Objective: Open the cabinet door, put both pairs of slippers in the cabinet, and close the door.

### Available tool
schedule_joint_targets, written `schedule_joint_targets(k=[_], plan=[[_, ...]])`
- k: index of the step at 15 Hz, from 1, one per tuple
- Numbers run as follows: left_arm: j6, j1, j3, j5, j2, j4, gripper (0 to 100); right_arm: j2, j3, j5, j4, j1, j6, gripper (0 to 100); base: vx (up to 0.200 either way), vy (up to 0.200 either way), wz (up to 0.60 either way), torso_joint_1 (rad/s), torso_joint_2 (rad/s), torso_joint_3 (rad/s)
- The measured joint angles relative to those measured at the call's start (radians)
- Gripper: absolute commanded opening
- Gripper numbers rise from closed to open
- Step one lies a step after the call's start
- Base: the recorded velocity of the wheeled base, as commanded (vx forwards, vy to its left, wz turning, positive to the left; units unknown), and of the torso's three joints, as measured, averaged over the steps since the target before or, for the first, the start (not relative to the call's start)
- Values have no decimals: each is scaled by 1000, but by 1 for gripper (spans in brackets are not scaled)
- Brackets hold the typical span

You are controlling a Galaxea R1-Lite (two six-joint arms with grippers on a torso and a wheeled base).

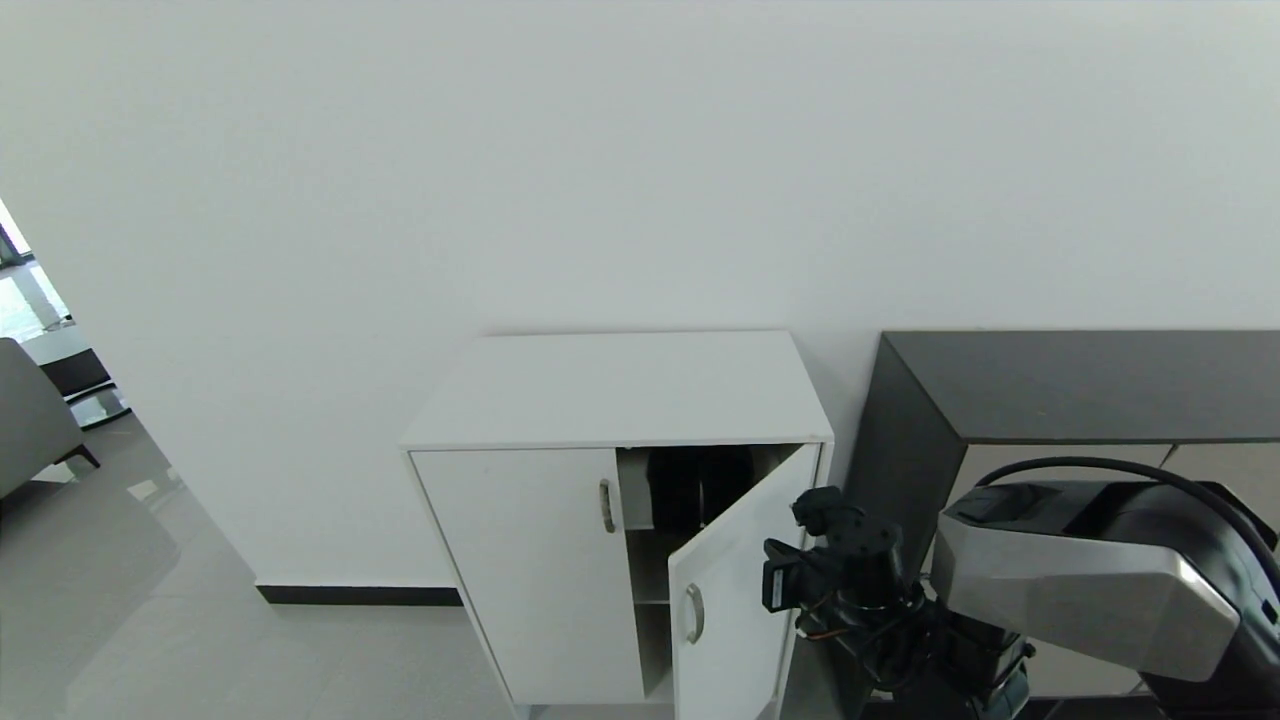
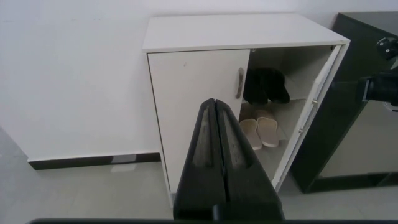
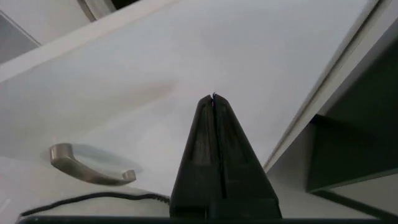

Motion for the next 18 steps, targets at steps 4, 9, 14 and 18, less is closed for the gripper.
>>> schedule_joint_targets(k=[4,9,14,18], plan=[[0,0,0,0,0,0,0,-15,70,68,-24,-9,-2,0,0,0,0,0,0,0],[0,0,0,0,0,0,0,-53,200,182,-119,0,-56,0,200,0,0,0,-2,4],[0,0,0,0,0,1,0,-58,216,185,-118,2,-77,0,160,0,0,9,4,3],[0,1,0,0,0,1,0,-51,206,184,-123,2,-78,0,0,0,0,0,0,0]])
